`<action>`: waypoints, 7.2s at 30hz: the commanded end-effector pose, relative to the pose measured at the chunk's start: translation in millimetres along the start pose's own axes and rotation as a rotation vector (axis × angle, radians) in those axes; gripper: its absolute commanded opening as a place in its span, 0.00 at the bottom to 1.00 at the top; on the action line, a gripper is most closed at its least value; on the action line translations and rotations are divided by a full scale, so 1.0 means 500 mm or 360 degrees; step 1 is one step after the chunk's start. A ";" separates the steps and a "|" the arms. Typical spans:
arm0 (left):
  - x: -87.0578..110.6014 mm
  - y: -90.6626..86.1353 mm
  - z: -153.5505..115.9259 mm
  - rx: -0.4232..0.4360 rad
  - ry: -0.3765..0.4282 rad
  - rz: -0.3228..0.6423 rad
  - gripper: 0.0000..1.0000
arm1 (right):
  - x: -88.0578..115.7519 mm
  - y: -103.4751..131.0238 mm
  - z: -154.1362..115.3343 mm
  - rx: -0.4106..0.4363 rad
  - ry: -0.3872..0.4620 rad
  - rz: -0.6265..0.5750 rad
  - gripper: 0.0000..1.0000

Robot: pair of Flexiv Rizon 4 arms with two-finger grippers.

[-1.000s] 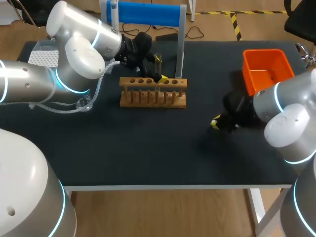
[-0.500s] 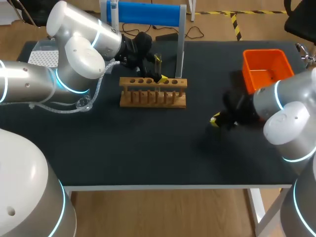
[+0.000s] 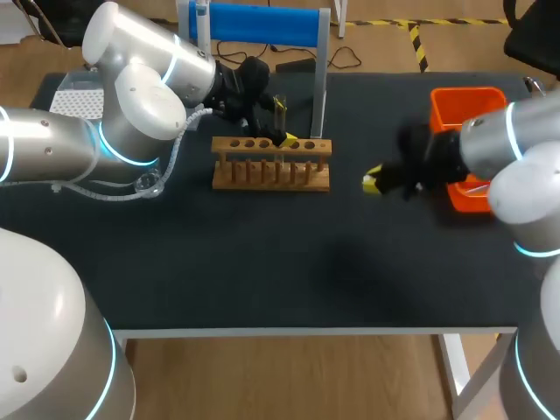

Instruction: Invert the test tube, pick up the pipette, mount the tip to pipette, aspirate from beaker and dispense into the tube, eject the tip, return the pipette, and cap with the stopper.

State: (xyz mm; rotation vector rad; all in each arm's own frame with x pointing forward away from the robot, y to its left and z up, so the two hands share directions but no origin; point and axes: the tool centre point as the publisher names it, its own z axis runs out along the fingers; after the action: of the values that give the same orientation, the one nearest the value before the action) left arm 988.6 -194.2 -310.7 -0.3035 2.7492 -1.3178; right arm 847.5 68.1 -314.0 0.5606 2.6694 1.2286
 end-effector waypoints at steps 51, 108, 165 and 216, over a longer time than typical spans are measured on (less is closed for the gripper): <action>0.000 0.002 0.002 0.0006 0.0000 0.0001 1.00 | -0.038 0.329 0.014 0.0110 0.0229 -0.0131 0.00; 0.000 0.002 0.002 0.0006 0.0000 0.0001 1.00 | -0.097 0.379 0.151 0.0294 0.0198 -0.0110 0.00; 0.000 0.002 0.002 0.0006 0.0000 0.0001 1.00 | -0.122 0.384 0.168 0.0272 0.0176 -0.0025 0.00; 0.000 0.002 0.002 0.0006 0.0000 0.0001 1.00 | -0.124 0.383 0.131 0.0203 0.0172 0.0092 0.00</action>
State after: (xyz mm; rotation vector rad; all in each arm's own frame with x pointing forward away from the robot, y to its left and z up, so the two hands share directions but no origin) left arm 988.6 -194.1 -310.7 -0.3035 2.7492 -1.3179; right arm 978.3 206.7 -214.7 0.6071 2.8611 1.1407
